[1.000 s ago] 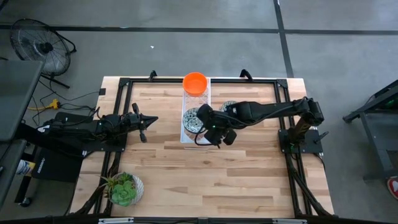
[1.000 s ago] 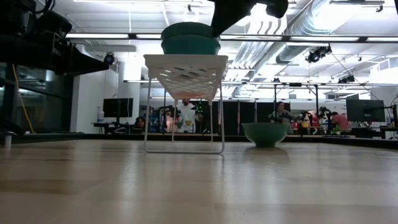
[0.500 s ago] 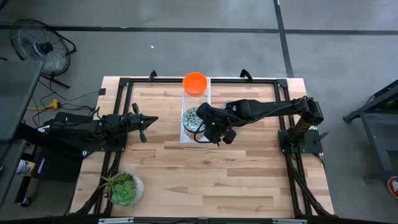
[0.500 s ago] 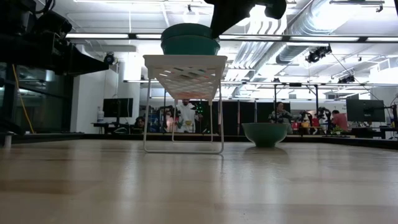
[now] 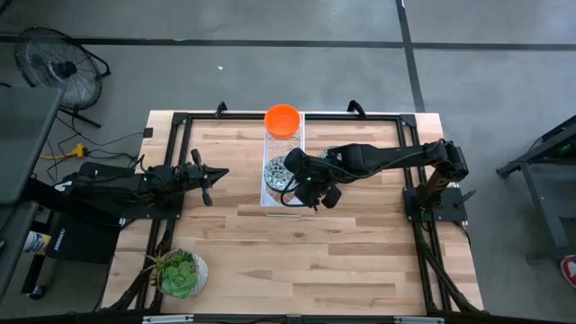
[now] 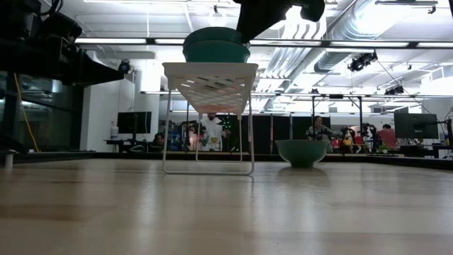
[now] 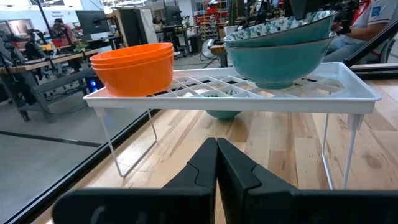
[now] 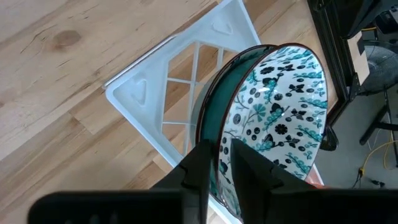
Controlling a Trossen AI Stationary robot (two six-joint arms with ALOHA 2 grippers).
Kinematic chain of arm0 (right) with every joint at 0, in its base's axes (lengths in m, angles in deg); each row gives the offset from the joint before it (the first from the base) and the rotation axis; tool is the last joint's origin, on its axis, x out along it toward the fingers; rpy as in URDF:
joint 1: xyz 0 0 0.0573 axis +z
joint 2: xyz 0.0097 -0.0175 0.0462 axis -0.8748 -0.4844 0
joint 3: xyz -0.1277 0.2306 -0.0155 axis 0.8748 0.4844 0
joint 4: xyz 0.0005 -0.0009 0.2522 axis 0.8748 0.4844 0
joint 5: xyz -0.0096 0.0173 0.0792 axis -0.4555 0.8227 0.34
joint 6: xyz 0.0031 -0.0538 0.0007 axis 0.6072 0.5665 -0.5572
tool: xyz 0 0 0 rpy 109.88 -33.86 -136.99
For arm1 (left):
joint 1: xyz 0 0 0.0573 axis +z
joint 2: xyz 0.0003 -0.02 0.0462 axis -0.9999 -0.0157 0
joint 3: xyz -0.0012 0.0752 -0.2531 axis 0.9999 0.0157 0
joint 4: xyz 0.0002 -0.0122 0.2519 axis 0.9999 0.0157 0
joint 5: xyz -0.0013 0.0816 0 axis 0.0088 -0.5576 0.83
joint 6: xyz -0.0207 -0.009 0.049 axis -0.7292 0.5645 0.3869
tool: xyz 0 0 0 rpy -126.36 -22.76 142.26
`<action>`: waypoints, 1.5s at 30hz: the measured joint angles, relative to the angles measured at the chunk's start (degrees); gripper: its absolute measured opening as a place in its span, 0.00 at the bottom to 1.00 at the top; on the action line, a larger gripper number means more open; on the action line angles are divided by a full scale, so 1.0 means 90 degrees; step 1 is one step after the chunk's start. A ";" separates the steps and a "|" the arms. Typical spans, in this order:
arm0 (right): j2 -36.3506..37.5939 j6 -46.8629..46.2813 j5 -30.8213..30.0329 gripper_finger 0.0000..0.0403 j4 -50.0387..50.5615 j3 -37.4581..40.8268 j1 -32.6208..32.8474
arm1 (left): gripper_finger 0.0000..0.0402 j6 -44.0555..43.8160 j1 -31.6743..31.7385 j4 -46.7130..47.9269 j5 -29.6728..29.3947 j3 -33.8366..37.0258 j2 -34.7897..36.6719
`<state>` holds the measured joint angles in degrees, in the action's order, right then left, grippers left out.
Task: Pick & Place Mini bowls
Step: Stack the bottom blue white pattern bowl on top of the other blue white pattern bowl on the shelf
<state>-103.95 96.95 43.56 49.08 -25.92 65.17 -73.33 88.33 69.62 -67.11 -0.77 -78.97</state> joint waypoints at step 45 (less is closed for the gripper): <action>0.1300 -0.3134 -0.0437 0.10 -0.0301 0.0000 0.0409 | 0.00 0.0000 -0.0001 0.0000 -0.0002 0.0000 0.0000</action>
<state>-92.25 68.75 39.62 46.37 -25.92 68.85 -73.33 88.33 69.62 -67.13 -0.77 -78.97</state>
